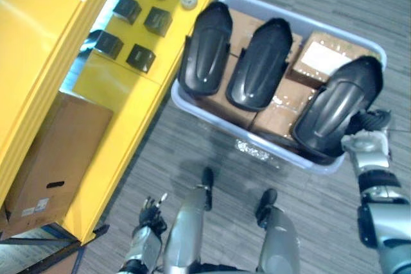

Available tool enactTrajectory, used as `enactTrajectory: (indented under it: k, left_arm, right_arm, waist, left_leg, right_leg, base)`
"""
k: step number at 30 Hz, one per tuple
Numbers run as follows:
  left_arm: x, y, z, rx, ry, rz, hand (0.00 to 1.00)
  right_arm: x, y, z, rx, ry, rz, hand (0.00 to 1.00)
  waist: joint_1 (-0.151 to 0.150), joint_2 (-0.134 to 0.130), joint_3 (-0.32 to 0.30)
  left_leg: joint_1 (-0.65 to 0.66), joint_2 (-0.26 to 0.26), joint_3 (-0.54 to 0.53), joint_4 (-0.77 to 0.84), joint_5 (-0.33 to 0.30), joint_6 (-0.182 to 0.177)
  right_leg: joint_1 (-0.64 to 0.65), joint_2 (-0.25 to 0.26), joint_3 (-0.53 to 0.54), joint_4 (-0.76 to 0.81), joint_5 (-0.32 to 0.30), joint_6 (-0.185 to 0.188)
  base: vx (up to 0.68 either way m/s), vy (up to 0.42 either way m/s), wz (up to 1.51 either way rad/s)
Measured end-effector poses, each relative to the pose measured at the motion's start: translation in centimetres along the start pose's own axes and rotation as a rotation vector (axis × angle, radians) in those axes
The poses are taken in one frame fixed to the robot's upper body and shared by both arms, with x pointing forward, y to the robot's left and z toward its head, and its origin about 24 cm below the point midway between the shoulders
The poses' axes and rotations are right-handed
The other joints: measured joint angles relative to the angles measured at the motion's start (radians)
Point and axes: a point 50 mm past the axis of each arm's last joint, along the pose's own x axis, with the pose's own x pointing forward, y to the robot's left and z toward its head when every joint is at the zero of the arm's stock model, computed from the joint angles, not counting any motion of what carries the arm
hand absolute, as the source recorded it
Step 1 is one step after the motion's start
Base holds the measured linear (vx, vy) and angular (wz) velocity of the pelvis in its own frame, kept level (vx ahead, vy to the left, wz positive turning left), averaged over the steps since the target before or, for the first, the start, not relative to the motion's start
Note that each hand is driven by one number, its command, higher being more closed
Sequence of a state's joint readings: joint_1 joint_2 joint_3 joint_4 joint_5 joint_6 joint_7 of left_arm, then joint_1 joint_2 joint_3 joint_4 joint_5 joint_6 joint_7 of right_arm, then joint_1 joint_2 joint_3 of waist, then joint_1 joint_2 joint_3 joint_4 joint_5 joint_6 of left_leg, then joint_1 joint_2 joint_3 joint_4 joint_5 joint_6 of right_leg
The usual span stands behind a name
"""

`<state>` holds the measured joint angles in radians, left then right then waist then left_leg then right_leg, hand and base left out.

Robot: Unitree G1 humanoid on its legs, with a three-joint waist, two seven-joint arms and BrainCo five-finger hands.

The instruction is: Walk over and take plastic housings, then place them on the shelf

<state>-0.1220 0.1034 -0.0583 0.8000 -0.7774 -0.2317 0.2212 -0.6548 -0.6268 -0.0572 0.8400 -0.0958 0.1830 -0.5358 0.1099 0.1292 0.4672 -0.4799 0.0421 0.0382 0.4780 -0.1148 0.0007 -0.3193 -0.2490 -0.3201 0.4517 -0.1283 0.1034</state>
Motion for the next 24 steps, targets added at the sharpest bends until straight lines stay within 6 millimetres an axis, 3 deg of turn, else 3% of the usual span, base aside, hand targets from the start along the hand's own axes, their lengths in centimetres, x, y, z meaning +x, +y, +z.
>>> enactTrajectory:
  k: [5,9,10,11,15,16,20,22,24]
  left_arm:
    - [0.1,-0.8,6.9,-0.056,-0.291,0.068,0.00]
    - [-1.1,-0.7,11.2,-0.052,-0.475,0.097,0.00]
    - [-1.3,-0.7,11.4,-0.058,-0.486,0.095,0.00]
    - [-2.3,-0.7,11.4,-0.050,-0.514,0.084,0.00]
    - [-3.6,-3.2,11.5,0.023,-0.573,-0.017,0.00]
    - [-4.4,-5.0,11.7,0.068,-0.614,-0.085,0.00]
    - [-5.4,-10.0,12.5,0.215,-0.694,-0.275,0.00]
    - [-5.9,-13.2,13.2,0.299,-0.717,-0.398,0.00]
    - [-6.1,-14.8,13.5,0.386,-0.729,-0.466,0.00]
  right_arm:
    - [-1.9,0.9,1.1,0.042,-0.099,-0.059,1.00]
    - [-5.8,2.8,-0.7,0.066,-0.129,-0.042,1.00]
    - [-6.4,3.1,-1.0,0.065,-0.129,-0.037,1.00]
    - [-7.9,3.9,-1.7,0.063,-0.123,-0.018,1.00]
    - [-8.4,3.5,-1.8,0.066,-0.154,-0.063,1.00]
    - [-8.4,3.1,-0.8,0.081,-0.218,-0.092,1.00]
    - [-8.4,2.6,2.3,0.106,-0.371,-0.125,1.00]
    - [-8.1,2.6,5.6,0.122,-0.494,-0.136,1.00]
    - [-8.2,2.3,8.2,0.138,-0.602,-0.135,1.00]
  waist:
    - [-0.013,-0.031,0.010]
    - [-0.015,-0.094,0.004]
    - [-0.015,-0.106,-0.003]
    - [-0.020,-0.145,-0.060]
    - [-0.027,-0.180,-0.159]
    - [-0.038,-0.184,-0.198]
    - [-0.047,-0.177,-0.250]
    - [-0.063,-0.167,-0.268]
    - [-0.068,-0.161,-0.278]
  left_leg:
    - [0.085,0.004,0.004,0.009,-0.023,-0.016]
    - [0.204,0.029,0.010,0.002,-0.047,-0.030]
    - [0.225,0.030,0.014,-0.013,-0.047,-0.030]
    - [0.266,0.030,0.026,-0.065,-0.044,-0.035]
    - [0.332,0.025,0.054,-0.184,-0.016,-0.039]
    - [0.357,0.013,0.064,-0.231,0.000,-0.037]
    - [0.399,0.000,0.084,-0.276,0.014,-0.031]
    - [0.432,0.002,0.092,-0.302,0.018,-0.033]
    - [0.455,0.009,0.111,-0.317,0.019,-0.035]
  right_leg:
    - [0.069,-0.009,0.000,0.049,-0.054,-0.003]
    - [0.202,0.013,-0.011,0.014,-0.072,-0.004]
    - [0.221,0.018,-0.011,-0.001,-0.071,-0.002]
    - [0.259,0.027,-0.011,-0.064,-0.054,0.002]
    - [0.333,0.049,-0.014,-0.224,0.017,0.011]
    - [0.360,0.054,-0.012,-0.289,0.047,0.017]
    - [0.409,0.053,-0.008,-0.377,0.092,0.026]
    - [0.430,0.058,-0.005,-0.394,0.111,0.018]
    - [0.439,0.059,0.002,-0.398,0.122,0.011]
  base:
    - [-0.02,-0.037,0.01]
    - [0.05,-0.038,-0.04]
    - [0.11,-0.034,-0.10]
    - [0.11,-0.014,-0.12]
    - [0.15,0.003,-0.12]
    - [0.19,0.018,-0.18]
    - [0.12,0.037,-0.13]
    - [0.09,0.033,-0.09]
    - [0.05,0.027,-0.22]
